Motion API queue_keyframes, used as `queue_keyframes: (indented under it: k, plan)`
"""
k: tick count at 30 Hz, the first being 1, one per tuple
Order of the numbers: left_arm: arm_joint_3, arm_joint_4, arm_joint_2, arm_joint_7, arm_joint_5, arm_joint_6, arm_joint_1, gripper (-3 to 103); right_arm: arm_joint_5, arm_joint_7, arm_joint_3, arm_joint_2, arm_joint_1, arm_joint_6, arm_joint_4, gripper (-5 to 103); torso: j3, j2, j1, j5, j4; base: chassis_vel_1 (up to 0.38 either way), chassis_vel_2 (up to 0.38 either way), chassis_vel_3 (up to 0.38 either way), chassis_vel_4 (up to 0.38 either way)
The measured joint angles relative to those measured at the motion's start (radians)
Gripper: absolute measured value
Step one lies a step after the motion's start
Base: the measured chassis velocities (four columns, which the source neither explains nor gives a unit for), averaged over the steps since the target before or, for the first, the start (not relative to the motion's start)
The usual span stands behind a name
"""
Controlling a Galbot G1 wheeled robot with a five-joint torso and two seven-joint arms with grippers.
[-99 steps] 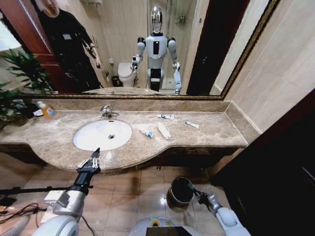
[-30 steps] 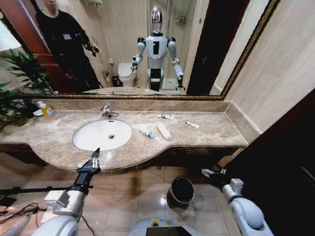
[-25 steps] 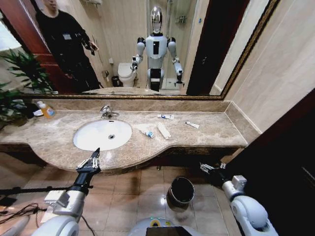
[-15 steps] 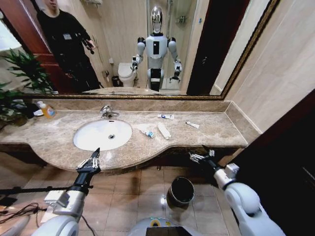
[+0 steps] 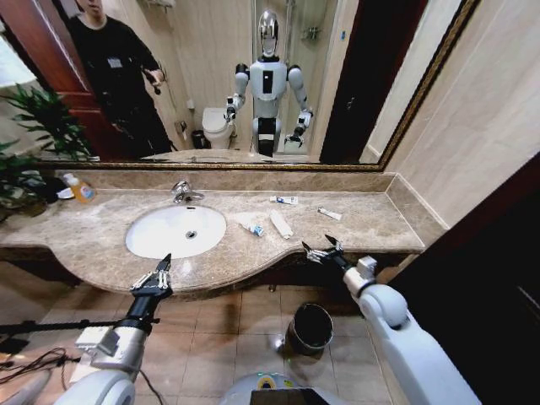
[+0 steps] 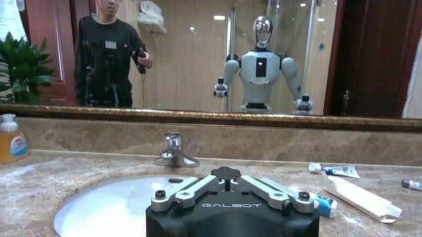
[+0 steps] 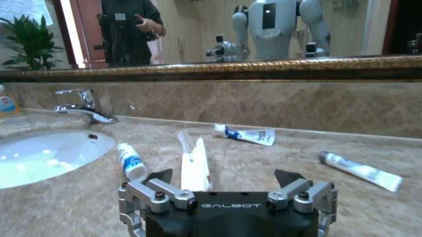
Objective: Pick up the trash from the sink and place it in the trash bin.
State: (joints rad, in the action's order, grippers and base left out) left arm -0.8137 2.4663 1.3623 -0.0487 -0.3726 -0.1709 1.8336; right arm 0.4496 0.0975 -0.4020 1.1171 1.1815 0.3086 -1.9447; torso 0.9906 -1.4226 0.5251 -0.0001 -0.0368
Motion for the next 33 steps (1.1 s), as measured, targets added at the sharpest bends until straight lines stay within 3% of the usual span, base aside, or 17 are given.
queue_keyframes:
  k: [8, 25, 27, 33]
  plan:
    - [0.000, 0.000, 0.000, 0.000, 0.000, 0.000, 0.000, 0, 0.018, -0.060, 0.138, 0.019, -0.132, 0.022, 0.098, 100, 0.000, 0.000, 0.000, 0.0000, 0.0000, 0.000, 0.000, 0.000, 0.000]
    - [0.000, 0.000, 0.000, 0.000, 0.000, 0.000, 0.000, 0, 0.088, -0.122, 0.243, 0.034, -0.271, 0.043, 0.231, 103, 0.000, 0.000, 0.000, 0.0001, 0.0000, 0.000, 0.000, 0.000, 0.000]
    - [0.000, 0.000, 0.000, 0.000, 0.000, 0.000, 0.000, 0, 0.089, -0.126, 0.247, 0.036, -0.277, 0.043, 0.237, 100, 0.000, 0.000, 0.000, 0.0001, 0.0000, 0.000, 0.000, 0.000, 0.000]
    - [0.000, 0.000, 0.000, 0.000, 0.000, 0.000, 0.000, 0, 0.094, -0.135, 0.261, 0.039, -0.307, 0.043, 0.263, 75, 0.000, 0.000, 0.000, 0.0001, 0.0000, 0.000, 0.000, 0.000, 0.000]
